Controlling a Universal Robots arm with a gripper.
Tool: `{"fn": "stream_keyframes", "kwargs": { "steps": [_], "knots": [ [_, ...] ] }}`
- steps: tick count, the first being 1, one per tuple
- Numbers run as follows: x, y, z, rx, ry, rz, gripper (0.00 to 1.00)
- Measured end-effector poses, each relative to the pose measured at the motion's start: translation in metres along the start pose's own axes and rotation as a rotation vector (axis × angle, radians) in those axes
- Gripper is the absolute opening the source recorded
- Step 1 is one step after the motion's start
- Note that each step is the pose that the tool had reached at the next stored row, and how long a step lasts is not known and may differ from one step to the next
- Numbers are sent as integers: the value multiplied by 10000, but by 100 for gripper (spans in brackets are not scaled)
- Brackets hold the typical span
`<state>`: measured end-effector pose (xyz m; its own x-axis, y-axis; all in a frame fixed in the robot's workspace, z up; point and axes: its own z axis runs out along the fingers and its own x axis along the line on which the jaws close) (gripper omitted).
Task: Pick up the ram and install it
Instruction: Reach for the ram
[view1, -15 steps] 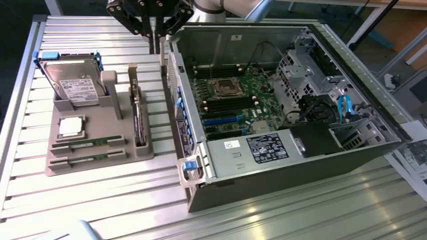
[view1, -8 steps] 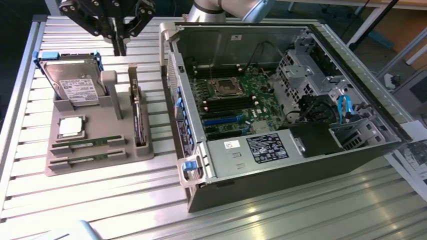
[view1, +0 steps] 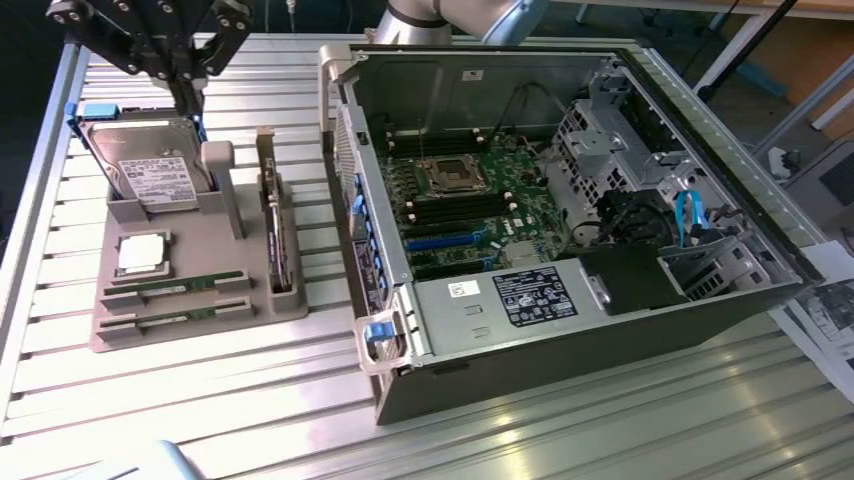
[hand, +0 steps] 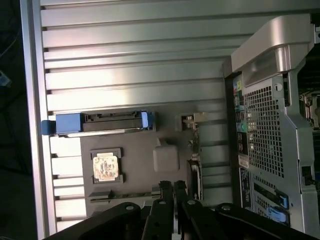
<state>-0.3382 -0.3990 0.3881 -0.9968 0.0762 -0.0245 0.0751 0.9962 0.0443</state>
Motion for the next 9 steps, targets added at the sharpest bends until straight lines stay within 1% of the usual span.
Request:
{"fn": "stream_keyframes", "kwargs": {
  "steps": [2, 3, 7, 9],
  "knots": [
    [105, -8, -1, 0, 1, 0, 16],
    [123, -9, 0, -1, -1, 1, 16],
    [124, -10, -1, 1, 1, -1, 16],
    [122, -36, -2, 12, 0, -1, 16]
  ]
}}
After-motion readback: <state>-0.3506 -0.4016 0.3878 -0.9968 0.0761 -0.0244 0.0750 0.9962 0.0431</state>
